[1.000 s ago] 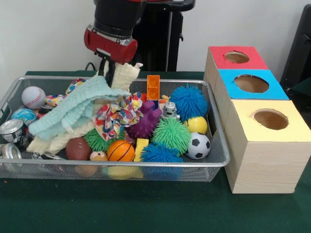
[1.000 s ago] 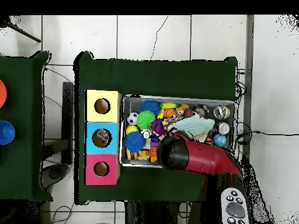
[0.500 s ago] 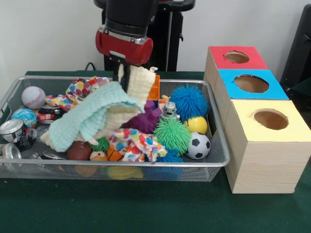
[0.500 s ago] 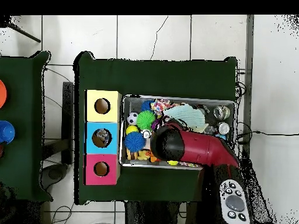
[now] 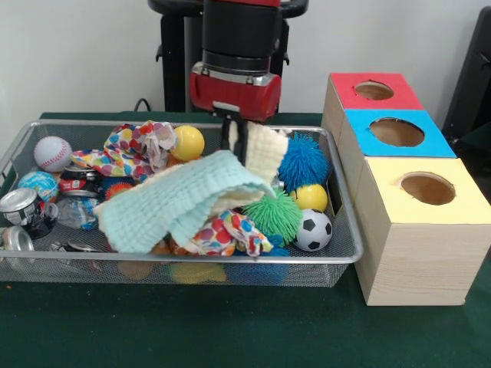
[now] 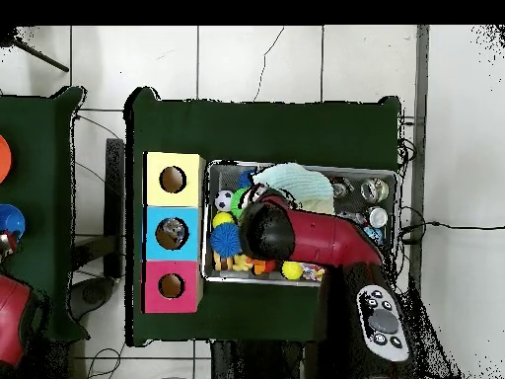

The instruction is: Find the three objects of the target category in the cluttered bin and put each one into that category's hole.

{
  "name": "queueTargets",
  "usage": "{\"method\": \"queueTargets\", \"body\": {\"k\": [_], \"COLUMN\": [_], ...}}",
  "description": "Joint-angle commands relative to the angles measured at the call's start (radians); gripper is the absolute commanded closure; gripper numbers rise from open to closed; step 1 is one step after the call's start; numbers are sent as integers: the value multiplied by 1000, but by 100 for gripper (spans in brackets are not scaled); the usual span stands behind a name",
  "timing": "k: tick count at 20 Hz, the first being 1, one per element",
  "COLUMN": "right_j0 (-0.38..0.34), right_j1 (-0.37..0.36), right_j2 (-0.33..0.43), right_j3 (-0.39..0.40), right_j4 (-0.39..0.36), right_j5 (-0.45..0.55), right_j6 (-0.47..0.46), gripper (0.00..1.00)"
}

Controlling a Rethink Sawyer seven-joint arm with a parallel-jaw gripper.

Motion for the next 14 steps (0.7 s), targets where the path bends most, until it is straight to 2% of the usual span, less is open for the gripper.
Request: {"method": "queueTargets", "body": {"k": [1, 9, 14], "right_j0": [33, 93, 113], "right_j1": [51, 101, 120], "right_j2": [104, 74, 51], "right_j3": [57, 78, 81], "right_j4": [56, 102, 125], "right_j5": [-75, -148, -176], "right_j6": [161, 216, 215], "gripper": [100, 100, 100]}}
